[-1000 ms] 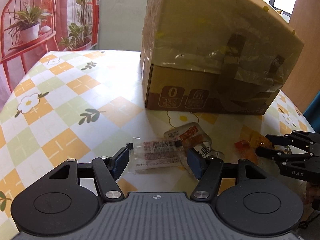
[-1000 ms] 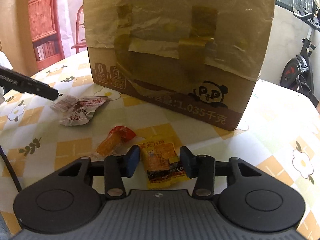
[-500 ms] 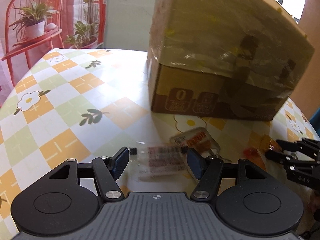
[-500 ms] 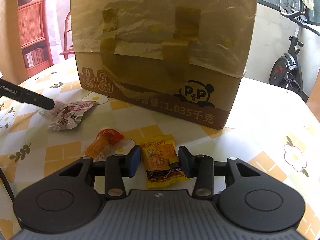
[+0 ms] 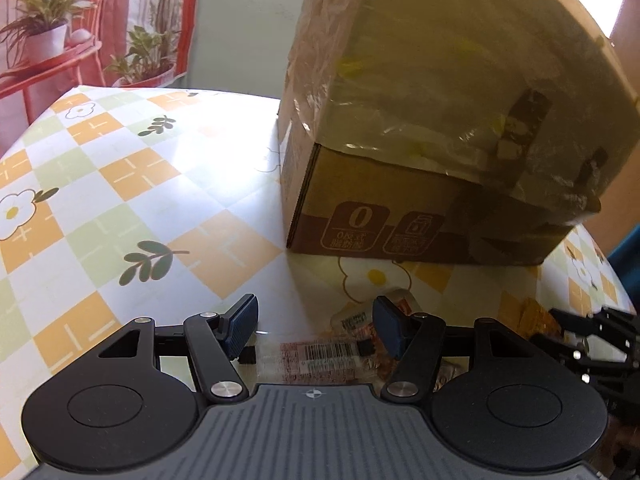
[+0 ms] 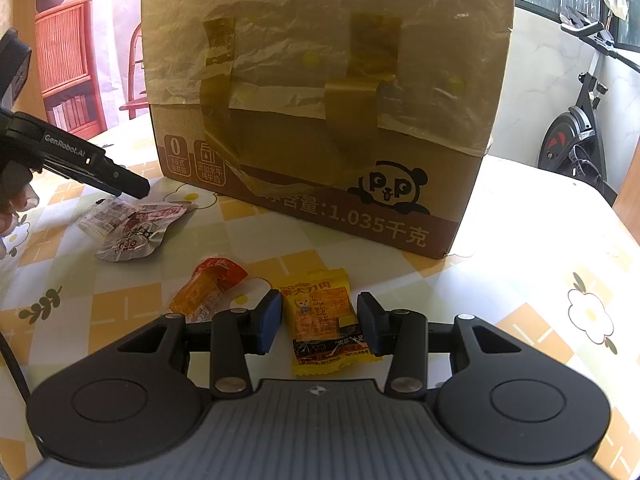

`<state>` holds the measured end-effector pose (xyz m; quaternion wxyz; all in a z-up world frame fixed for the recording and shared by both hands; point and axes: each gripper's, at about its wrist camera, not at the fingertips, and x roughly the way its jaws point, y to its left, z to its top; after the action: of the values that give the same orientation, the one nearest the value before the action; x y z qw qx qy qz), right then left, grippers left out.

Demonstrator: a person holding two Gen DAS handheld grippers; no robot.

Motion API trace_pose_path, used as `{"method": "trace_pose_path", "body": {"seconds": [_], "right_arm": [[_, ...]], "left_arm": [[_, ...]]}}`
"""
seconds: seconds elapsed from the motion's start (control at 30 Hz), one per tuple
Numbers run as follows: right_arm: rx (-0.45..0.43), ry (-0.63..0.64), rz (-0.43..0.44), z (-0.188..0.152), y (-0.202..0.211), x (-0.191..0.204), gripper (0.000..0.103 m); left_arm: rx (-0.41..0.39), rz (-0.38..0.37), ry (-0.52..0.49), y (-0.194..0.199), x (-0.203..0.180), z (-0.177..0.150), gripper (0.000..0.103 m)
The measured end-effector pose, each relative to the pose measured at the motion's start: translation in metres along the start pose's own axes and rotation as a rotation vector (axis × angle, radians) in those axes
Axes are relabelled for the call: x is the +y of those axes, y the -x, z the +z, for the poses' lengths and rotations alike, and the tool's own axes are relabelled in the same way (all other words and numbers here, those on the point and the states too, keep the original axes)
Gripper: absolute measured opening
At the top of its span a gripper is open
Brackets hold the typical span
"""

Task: Organize snacks
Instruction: 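Grasp the clear candy pack with left while right grasps the yellow cake pack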

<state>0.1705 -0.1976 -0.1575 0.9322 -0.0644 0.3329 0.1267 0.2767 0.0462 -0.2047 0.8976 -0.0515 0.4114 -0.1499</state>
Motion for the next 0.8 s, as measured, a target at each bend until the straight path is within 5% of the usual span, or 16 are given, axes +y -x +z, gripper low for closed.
{"method": "trace_pose_path", "body": {"seconds": [0.4,0.8], "right_arm": [[0.0,0.0,0.001,0.0,0.0,0.0,0.044],[0.0,0.008,-0.006,-0.001,0.0,0.0,0.044]], "left_arm": [[0.02,-0.014,-0.11,0.032,-0.016,-0.04,0.065],[-0.015,0.077,-0.237,0.027,-0.036,-0.052,0.059]]}}
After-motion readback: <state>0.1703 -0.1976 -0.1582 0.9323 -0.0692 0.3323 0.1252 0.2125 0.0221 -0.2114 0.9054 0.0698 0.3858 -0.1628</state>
